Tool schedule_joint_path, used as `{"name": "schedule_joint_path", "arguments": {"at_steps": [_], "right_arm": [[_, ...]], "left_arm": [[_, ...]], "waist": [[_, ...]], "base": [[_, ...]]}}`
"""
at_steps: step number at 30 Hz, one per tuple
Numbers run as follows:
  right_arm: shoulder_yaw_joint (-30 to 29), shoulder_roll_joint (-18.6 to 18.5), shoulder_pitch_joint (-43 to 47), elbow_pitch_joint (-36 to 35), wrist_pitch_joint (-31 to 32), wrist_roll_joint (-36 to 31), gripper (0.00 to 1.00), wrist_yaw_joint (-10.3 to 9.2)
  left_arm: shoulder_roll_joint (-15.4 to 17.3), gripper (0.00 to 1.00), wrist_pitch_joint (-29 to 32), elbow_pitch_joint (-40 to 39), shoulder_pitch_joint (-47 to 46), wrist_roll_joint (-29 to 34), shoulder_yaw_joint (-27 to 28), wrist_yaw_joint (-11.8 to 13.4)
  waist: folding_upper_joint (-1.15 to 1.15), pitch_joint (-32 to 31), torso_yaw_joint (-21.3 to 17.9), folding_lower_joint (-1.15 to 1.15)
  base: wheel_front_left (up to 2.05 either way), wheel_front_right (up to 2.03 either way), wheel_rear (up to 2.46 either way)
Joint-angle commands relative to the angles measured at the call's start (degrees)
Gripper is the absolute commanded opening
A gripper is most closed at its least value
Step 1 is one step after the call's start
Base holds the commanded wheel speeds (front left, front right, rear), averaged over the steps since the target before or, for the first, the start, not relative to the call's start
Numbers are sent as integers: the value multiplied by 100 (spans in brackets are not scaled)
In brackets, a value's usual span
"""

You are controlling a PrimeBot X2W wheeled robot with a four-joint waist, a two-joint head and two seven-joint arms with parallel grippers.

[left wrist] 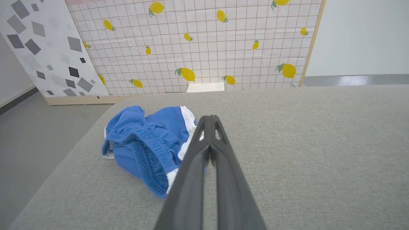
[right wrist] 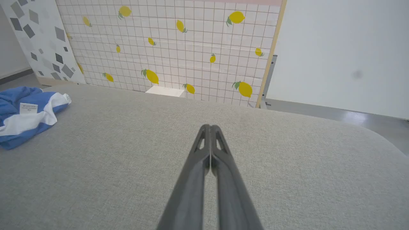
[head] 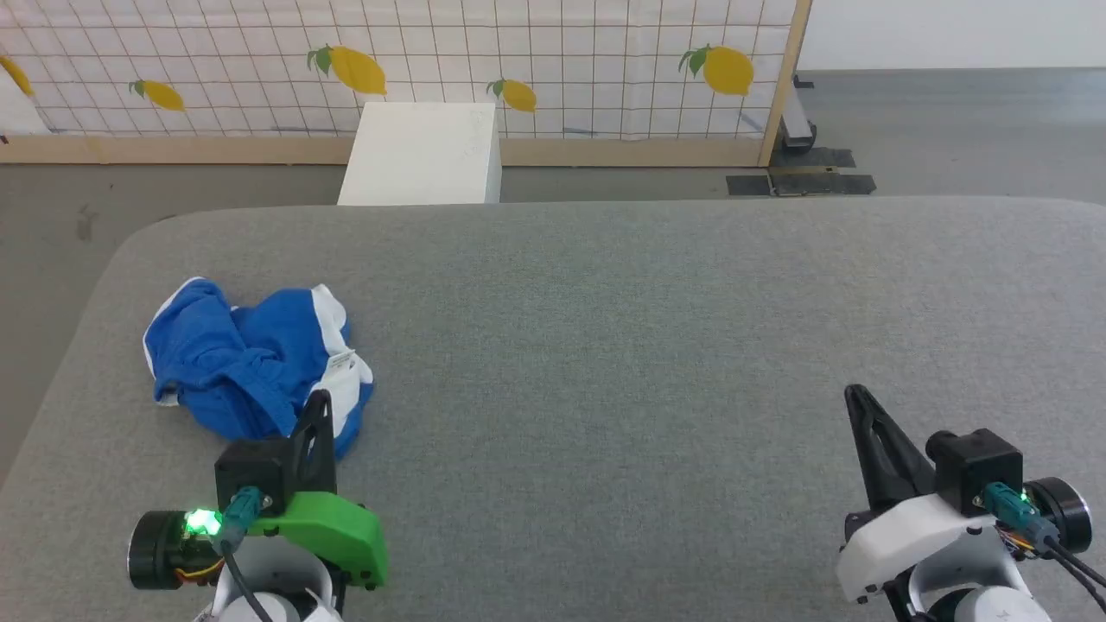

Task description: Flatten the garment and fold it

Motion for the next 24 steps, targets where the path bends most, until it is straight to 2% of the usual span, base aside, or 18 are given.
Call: {"name": "schedule_joint_path", "arguments": {"at_steps": [1,24], "right_arm": [[10,2,-89,-29,1,-36,0,-10],[10,2,-89,-29,1,-36,0,-10]], "left_arm": [[-27,0,8,-14,62,59,8,38],[-27,0,8,-14,62,59,8,38]], "waist": [[0,0,0,0],[0,0,0,0]], "base": [[0,0,0],[0,0,0]]}}
